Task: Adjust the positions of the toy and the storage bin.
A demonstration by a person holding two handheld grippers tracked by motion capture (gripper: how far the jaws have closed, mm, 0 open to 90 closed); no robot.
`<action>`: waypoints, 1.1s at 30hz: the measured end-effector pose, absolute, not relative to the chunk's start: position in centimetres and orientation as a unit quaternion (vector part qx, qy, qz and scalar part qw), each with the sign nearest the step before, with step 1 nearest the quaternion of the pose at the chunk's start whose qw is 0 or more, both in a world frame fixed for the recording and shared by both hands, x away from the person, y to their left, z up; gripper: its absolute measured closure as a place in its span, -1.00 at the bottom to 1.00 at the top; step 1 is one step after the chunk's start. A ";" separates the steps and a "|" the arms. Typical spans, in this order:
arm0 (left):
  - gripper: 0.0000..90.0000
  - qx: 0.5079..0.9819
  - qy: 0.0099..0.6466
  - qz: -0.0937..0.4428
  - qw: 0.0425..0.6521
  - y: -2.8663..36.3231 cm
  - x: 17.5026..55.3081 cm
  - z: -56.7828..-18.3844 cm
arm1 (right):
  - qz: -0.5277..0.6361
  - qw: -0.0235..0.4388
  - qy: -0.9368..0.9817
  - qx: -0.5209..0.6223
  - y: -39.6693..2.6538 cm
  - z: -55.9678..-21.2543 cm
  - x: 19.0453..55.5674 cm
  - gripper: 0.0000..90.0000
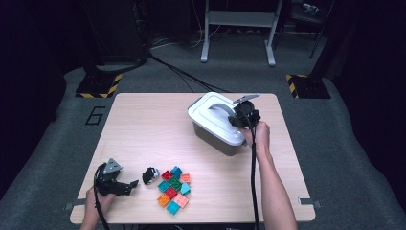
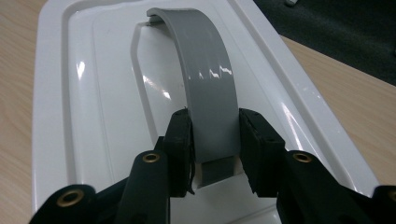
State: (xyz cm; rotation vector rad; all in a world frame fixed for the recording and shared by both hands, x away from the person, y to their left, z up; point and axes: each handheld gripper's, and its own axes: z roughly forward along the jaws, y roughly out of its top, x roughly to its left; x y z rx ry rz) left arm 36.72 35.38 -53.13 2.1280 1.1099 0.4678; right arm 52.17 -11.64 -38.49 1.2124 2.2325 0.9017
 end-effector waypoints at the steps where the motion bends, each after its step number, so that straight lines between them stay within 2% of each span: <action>1: -0.99 0.818 0.426 0.179 0.342 35.4 36.7 -53.1 | 0.328 0.222 0.807 0.438 -11.7 -38.5 52.2 0.47; 17: -0.99 0.820 0.426 0.180 0.338 35.5 36.7 -53.1 | 0.332 0.197 0.817 0.428 -11.0 -38.4 50.2 0.51; 33: -0.99 0.818 0.428 0.179 0.340 35.4 36.7 -53.1 | 0.334 0.172 0.833 0.405 -8.2 -38.2 46.5 0.50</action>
